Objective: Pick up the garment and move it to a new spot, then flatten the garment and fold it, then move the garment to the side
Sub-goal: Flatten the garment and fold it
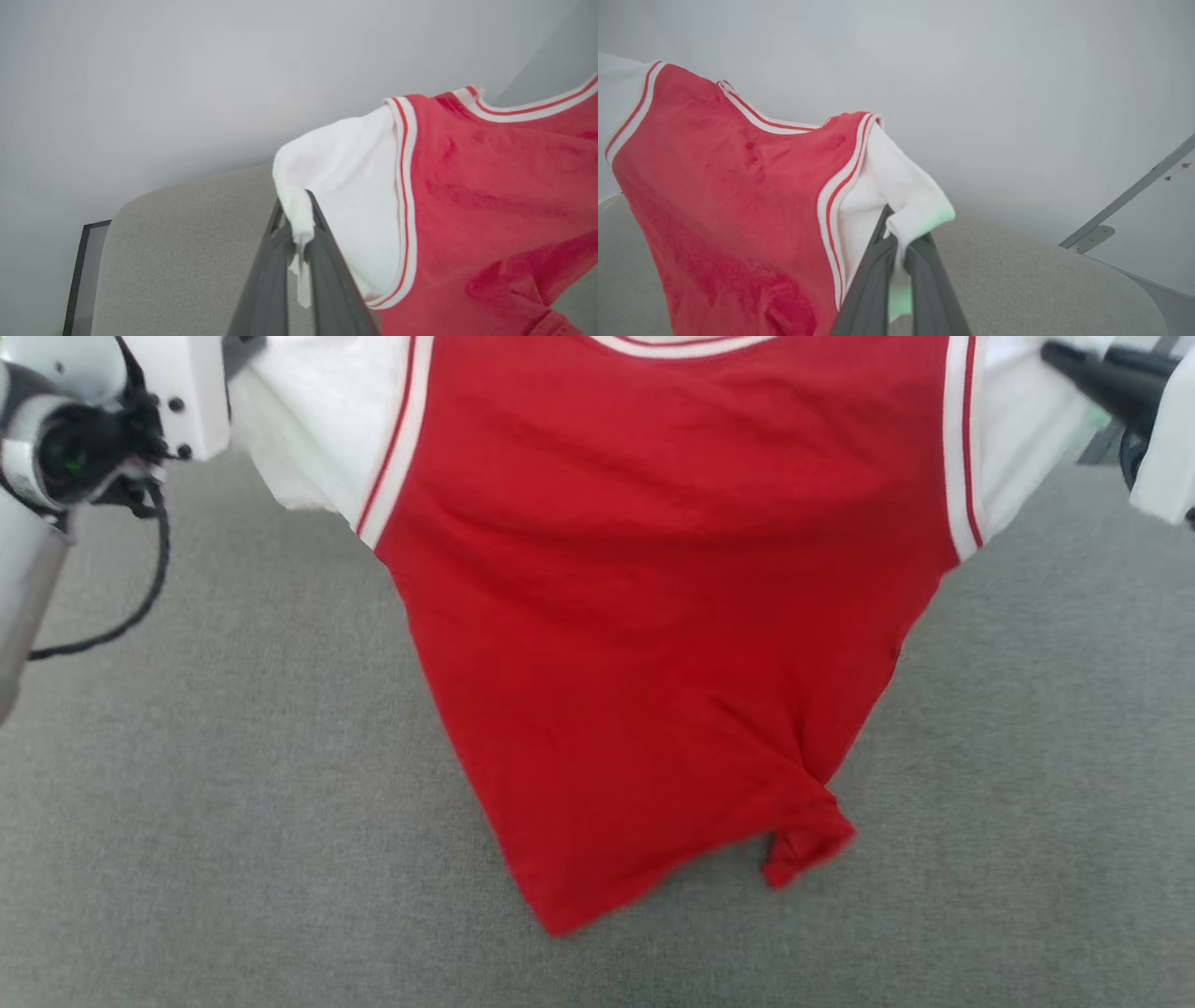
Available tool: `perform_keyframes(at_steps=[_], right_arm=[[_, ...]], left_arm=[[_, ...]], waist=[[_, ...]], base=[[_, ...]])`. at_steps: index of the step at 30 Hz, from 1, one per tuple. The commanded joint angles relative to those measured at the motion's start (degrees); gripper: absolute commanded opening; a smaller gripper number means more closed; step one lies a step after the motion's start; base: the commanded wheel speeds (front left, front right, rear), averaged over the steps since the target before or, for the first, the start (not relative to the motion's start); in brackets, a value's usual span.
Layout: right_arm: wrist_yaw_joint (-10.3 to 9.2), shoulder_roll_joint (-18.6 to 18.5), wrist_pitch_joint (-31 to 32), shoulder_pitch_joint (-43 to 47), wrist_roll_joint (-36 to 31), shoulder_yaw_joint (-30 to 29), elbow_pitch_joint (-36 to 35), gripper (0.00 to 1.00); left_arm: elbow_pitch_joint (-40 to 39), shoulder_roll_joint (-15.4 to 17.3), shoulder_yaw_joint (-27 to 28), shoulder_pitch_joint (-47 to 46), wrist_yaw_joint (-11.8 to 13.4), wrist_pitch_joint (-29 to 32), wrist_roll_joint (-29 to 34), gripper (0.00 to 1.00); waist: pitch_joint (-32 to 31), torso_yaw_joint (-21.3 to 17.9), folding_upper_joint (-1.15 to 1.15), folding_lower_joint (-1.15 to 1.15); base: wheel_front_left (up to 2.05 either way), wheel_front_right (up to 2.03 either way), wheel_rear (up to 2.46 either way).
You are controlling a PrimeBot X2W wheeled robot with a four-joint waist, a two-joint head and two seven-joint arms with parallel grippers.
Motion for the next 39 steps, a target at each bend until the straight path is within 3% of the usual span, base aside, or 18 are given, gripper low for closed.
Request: perform_keyframes(at_steps=[1, 14, 20, 24, 30, 39], right_arm=[[0.25, 0.54, -0.31, -0.74, -0.44, -0.31, -0.69, 0.0], [0.13, 2.43, 1.19, -4.53, -3.44, -2.87, -3.87, 0.0], [0.12, 3.0, -3.5, -7.5, -6.3, -1.04, -4.26, 0.0], [0.12, 3.34, -9.72, -11.86, -9.88, 1.04, -0.66, 0.0], [0.12, 6.25, -22.34, -23.23, -18.17, 5.04, 10.98, 0.0], [0.12, 10.81, -48.45, -37.35, -36.6, 2.32, 27.45, 0.0]], left_arm=[[-0.83, 0.68, 0.21, -0.87, 0.59, 0.32, 0.5, 0.0], [-7.17, 4.04, 1.61, -4.14, 3.27, 0.1, 1.75, 0.0], [-7.5, 3.7, 2.2, -5.39, 3.95, -1.98, 2.25, 0.0], [-6.08, 2.08, 2.78, -7.39, 4.86, -5.15, 3.62, 0.0], [-0.6, -1.1, 3.43, -15.38, 3.79, -15.4, 8.58, 0.0], [6.0, -4.18, 4.46, -27.98, 2.13, -37.65, 16.75, 0.0]], waist=[[-1.65, -0.8, 0.0, 0.0], [-4.01, -2.35, 0.0, 0.0], [-1.71, -3.02, 0.0, 0.0], [1.91, -3.43, 0.0, 0.0], [10.45, -4.2, 0.0, 0.0], [18.19, -3.58, 0.0, 0.0]], base=[[0.0, 0.0, 0.0], [0.0, 0.0, 0.0], [0.0, 0.0, 0.0], [0.0, 0.0, 0.0], [0.0, 0.0, 0.0], [0.0, 0.0, 0.0]])
